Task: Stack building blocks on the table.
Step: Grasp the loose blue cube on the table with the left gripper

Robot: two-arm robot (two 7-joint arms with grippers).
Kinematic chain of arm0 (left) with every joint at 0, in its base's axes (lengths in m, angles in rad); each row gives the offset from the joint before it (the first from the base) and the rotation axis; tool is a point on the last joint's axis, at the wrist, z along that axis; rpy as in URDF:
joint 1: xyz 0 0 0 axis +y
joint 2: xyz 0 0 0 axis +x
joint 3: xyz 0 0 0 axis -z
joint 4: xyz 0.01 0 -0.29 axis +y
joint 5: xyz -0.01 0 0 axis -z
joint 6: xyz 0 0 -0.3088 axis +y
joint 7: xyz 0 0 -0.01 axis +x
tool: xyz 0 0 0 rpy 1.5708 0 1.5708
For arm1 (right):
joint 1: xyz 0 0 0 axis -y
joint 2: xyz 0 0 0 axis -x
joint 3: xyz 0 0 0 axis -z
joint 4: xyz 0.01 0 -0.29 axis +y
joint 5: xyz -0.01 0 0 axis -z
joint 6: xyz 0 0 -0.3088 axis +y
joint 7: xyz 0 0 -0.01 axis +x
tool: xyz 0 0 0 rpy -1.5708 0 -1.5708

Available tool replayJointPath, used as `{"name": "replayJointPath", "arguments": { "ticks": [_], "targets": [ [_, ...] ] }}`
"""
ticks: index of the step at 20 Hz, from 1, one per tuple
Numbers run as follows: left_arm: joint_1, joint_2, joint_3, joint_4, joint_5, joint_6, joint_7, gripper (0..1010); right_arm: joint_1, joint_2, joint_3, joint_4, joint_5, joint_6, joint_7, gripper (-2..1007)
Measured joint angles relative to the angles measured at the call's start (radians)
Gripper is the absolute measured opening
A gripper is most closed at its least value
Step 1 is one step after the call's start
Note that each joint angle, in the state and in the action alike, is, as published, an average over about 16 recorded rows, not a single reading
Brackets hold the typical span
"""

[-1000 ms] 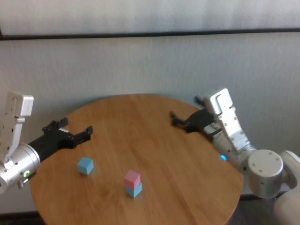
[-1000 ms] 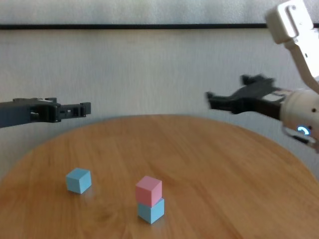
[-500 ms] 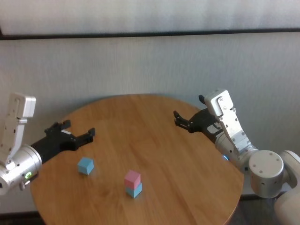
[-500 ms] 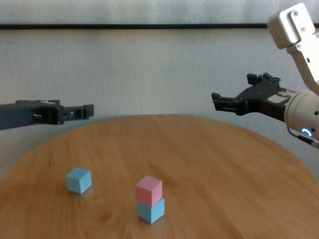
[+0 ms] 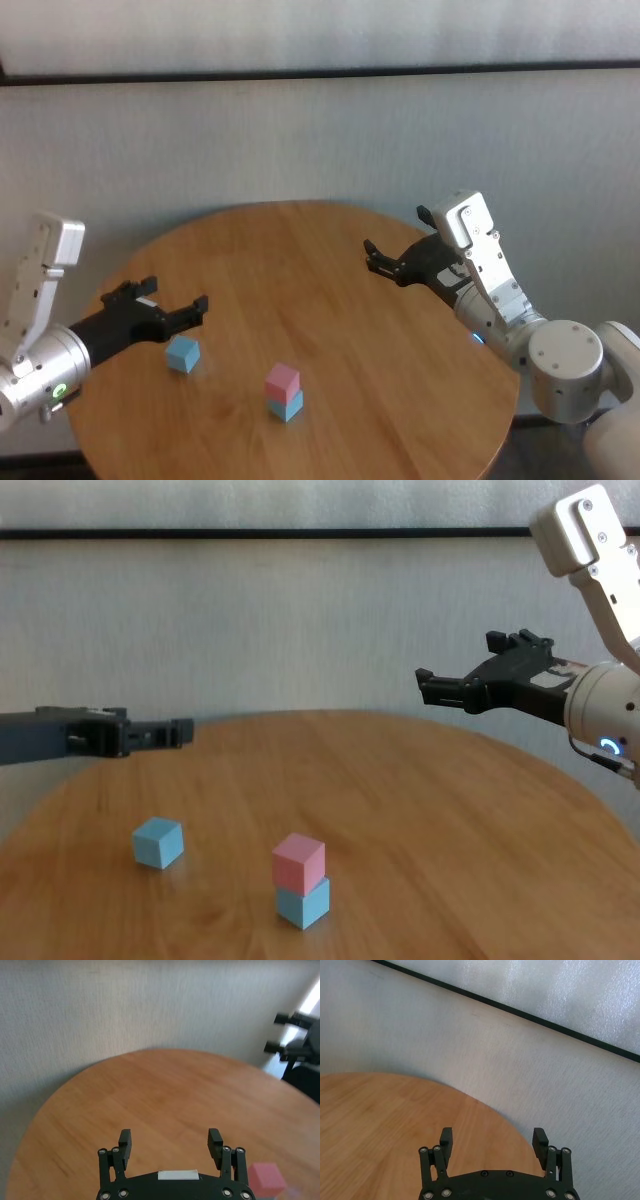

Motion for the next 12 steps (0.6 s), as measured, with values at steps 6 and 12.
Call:
{"name": "replayJointPath", "arguments": {
  "ticks": [6, 12],
  "targets": [
    [-0.008, 0.007, 0.017, 0.023, 0.041, -0.010, -0.029, 999, -0.001, 0.000, -0.002, -0.005, 0.005, 0.005, 0.006, 1004],
    [-0.028, 0.002, 0.036, 0.075, 0.082, -0.039, -0.065, 999, -0.002, 0.000, -0.003, -0.007, 0.008, 0.008, 0.009, 1004]
  ]
}}
